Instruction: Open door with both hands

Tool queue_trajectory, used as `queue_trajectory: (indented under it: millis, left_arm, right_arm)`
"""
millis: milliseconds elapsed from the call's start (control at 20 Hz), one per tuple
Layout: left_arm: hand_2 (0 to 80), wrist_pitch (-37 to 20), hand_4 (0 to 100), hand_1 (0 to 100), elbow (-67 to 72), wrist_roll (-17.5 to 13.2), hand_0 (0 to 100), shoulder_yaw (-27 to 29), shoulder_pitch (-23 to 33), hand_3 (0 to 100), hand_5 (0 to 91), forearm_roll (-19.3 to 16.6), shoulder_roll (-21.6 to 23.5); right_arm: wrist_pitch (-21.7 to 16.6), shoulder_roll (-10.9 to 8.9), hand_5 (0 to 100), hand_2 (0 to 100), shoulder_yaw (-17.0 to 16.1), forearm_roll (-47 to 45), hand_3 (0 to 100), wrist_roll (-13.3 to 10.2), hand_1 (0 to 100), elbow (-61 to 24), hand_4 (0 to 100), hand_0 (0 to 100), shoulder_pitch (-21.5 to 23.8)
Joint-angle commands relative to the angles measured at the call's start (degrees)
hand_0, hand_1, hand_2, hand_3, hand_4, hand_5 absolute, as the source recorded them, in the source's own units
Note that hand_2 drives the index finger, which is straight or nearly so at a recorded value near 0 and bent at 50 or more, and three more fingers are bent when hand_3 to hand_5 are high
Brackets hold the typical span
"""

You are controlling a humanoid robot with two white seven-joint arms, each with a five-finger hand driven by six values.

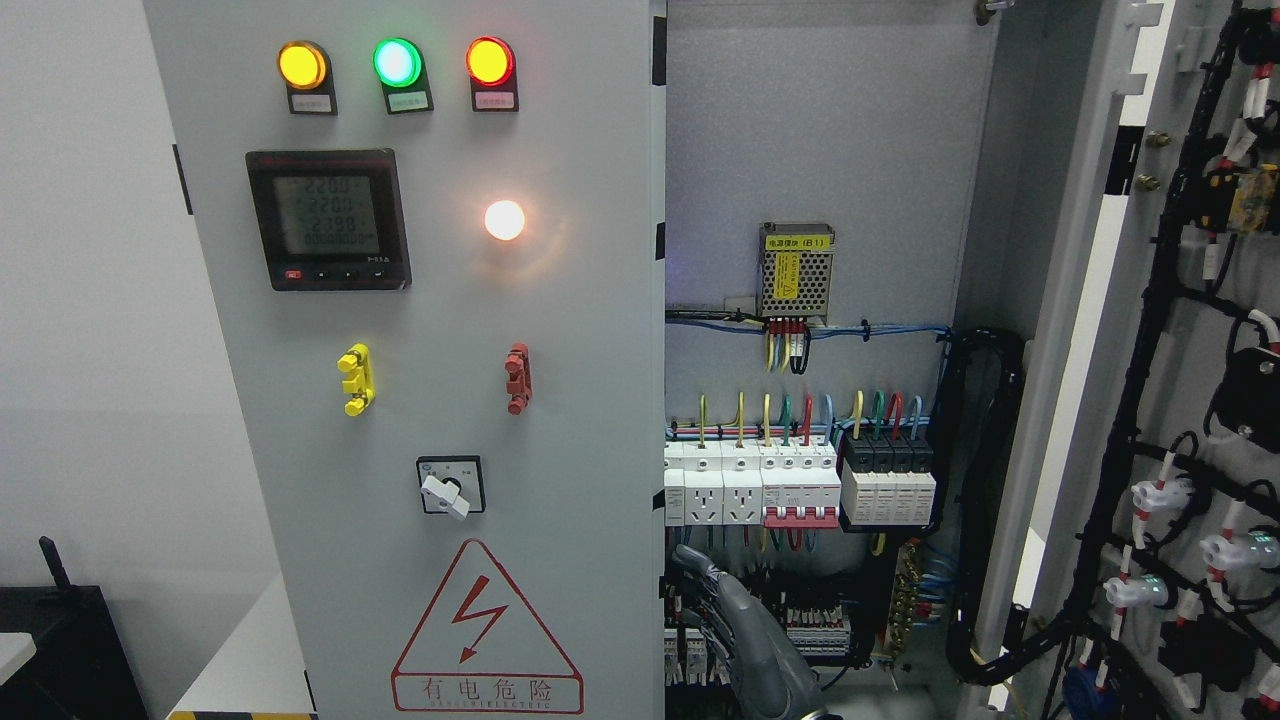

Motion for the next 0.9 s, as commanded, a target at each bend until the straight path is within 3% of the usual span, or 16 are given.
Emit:
queue_trajectory:
  millis: [0, 250, 401, 851]
  left_arm:
    - [0.0, 0.01, 3, 0, -0.79, -0.02, 0, 0.00, 0.00, 0, 0.0, 0.00, 0.00]
    - [0.0, 0.01, 3, 0, -0.79, -0.02, 0, 0.00, 0.00, 0, 0.0, 0.00, 0.00]
    - [0.0, 0.01, 3, 0, -0.79, -0.02, 0, 0.00, 0.00, 0, 0.0, 0.00, 0.00]
    - [0.0, 0.01, 3, 0, -0.79, -0.02, 0, 0.00, 0.00, 0, 0.0, 0.00, 0.00]
  right_arm:
    - [0.02, -0.04, 0, 0, 1.68, -0.82, 0, -0.05, 0, 1.82, 0, 11, -1.09]
    - [0.02, -0.21, 0, 0, 1.76, -2.75, 0, 0.04, 0, 2.00, 0, 11, -1.45]
    - [0.11, -0.30, 0, 0, 2.38, -2.75, 0, 1.52, 0, 2.00, 0, 11, -1.45]
    - [1.34, -0.30, 0, 0, 2.38, -2.84, 0, 2.85, 0, 4.46, 0, 11, -3.21]
